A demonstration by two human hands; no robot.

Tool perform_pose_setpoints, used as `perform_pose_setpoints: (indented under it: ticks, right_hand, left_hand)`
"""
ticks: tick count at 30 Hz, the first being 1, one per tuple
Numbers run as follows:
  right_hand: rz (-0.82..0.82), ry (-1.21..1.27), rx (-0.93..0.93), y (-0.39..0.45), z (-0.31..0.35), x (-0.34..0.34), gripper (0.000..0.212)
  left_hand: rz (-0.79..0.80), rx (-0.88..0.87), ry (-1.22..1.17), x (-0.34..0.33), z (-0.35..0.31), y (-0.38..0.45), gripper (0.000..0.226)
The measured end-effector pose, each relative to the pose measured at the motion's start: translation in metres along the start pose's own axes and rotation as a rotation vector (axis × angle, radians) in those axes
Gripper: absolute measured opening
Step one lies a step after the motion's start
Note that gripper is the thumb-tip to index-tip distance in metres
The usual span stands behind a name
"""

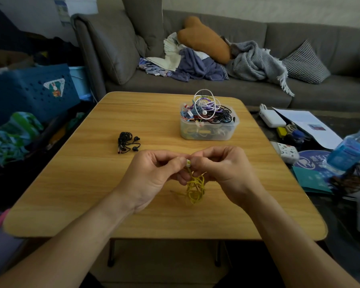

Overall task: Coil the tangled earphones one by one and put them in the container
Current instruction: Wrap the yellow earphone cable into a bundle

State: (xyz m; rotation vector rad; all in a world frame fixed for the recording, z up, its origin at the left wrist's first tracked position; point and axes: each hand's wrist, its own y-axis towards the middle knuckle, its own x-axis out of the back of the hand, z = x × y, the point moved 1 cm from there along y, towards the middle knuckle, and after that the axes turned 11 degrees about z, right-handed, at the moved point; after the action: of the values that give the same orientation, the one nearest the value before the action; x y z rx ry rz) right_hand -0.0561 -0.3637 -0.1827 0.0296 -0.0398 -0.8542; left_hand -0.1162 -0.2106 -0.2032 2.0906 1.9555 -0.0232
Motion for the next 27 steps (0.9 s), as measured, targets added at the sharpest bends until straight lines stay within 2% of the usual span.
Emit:
perform_pose_setpoints:
  ticks: [3, 8, 10, 13, 17, 24, 27]
  right_hand:
    - [0.002, -0.025, 0.003, 0.000, -0.001, -0.001, 0.004]
    - [-0.024, -0.036, 0.050, -0.001, -0.003, 0.001, 0.002]
    - [-0.003, 0.043, 0.065, -0.001, -0.004, -0.001, 0.009]
    - [0.034, 0.179, 0.061, 0.001, -0.008, -0.004, 0.016]
    - [0.021, 0.219, 0.027, 0.003, -0.011, -0.006, 0.017]
    - [0.001, 0.200, 0.046, 0.005, -0.015, -0.009, 0.018]
    - [0.012, 0.064, 0.039, 0.005, -0.015, -0.004, 0.015]
  left_hand:
    - [-0.012, 0.004, 0.062, 0.002, 0.000, -0.001, 0.014]
    - [-0.012, -0.015, 0.105, 0.003, 0.001, -0.001, 0.019]
    - [-0.025, -0.035, 0.115, 0.003, 0.000, -0.001, 0.023]
    - [-0.045, -0.069, 0.154, 0.001, 0.000, 0.000, 0.017]
    - [-0.095, -0.082, 0.190, -0.002, 0.002, 0.000, 0.016]
    - [-0.111, -0.085, 0.252, -0.001, 0.001, -0.003, 0.015]
    - [-0.108, -0.042, 0.281, -0.001, 0.004, -0.004, 0.013]
